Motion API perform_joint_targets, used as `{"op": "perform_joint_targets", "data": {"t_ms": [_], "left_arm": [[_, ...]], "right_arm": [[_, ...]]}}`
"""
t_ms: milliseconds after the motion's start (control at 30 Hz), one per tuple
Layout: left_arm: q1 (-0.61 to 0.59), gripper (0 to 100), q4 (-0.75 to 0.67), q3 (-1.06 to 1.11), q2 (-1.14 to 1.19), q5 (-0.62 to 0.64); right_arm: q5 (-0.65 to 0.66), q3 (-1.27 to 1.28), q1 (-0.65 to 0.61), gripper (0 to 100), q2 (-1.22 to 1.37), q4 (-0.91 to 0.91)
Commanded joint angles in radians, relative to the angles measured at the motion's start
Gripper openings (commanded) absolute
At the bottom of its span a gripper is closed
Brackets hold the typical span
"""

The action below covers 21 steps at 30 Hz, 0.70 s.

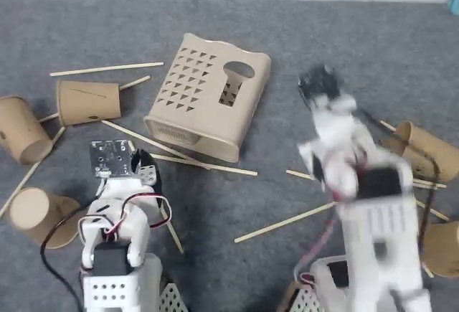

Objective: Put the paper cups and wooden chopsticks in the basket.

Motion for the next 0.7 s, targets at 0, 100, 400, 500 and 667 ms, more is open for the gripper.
{"op": "perform_joint_targets", "data": {"t_ms": [0, 100, 400, 500, 667], "left_arm": [[-0.008, 1, -0.043, -0.001, -0.008, -0.003], [-0.025, 1, -0.051, -0.001, -0.008, 0.002], [-0.061, 1, -0.173, -0.039, 0.227, 0.031], [-0.068, 1, -0.261, -0.079, 0.407, 0.057], [-0.127, 1, -0.35, -0.15, 0.629, 0.058]], "right_arm": [[-0.014, -0.301, -0.101, 0.8, 0.225, 0.081], [0.034, -0.416, -0.18, 0.8, 0.294, 0.107], [0.066, -0.465, -0.262, 0.8, 0.521, -0.17], [0.066, -0.482, -0.266, 0.8, 0.621, -0.252], [0.061, -0.517, -0.269, 0.8, 0.765, -0.418]]}}
